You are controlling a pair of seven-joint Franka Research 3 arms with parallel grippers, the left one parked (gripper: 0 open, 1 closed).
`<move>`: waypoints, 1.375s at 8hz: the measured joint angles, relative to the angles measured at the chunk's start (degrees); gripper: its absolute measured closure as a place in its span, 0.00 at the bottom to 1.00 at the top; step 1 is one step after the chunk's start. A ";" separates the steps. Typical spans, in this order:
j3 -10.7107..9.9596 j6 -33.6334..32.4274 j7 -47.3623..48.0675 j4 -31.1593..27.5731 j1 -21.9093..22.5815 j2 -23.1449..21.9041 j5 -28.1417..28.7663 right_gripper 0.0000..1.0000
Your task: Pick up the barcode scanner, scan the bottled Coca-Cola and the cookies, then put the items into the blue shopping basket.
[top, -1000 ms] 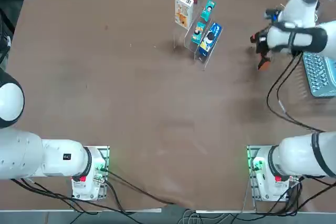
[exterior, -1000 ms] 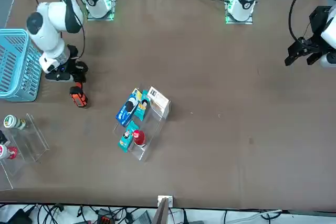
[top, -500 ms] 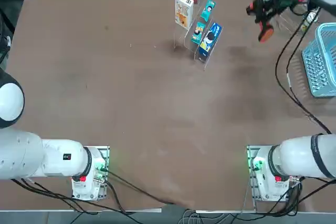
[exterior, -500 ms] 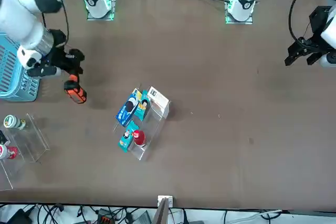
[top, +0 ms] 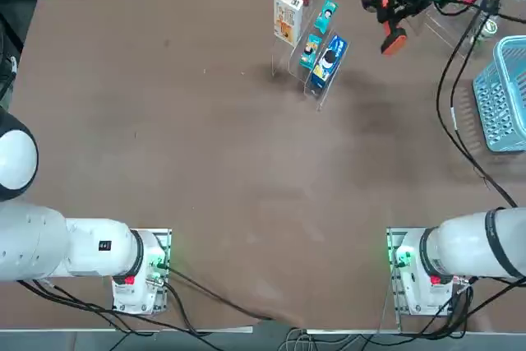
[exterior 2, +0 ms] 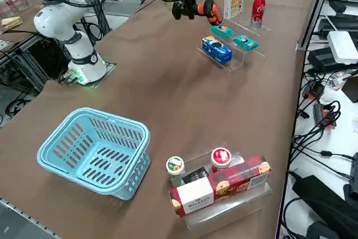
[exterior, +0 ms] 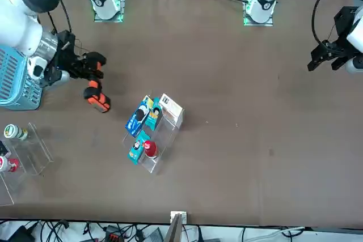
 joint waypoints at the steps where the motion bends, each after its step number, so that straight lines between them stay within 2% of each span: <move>1: -0.05 1.16 -6.54 -1.37 -0.02 0.77 8.48 0.57; 2: -0.15 2.19 -13.75 -3.43 -0.04 1.85 16.31 0.57; 3: -0.30 3.14 -19.18 -5.07 -0.10 3.46 21.35 0.57; 7: -0.55 3.12 -31.93 -6.14 -0.27 11.50 37.95 0.57; 9: -0.57 0.72 -36.50 -6.04 -0.43 15.17 45.24 0.57; 11: -0.58 -1.30 -39.26 -5.23 -0.53 18.36 49.71 0.57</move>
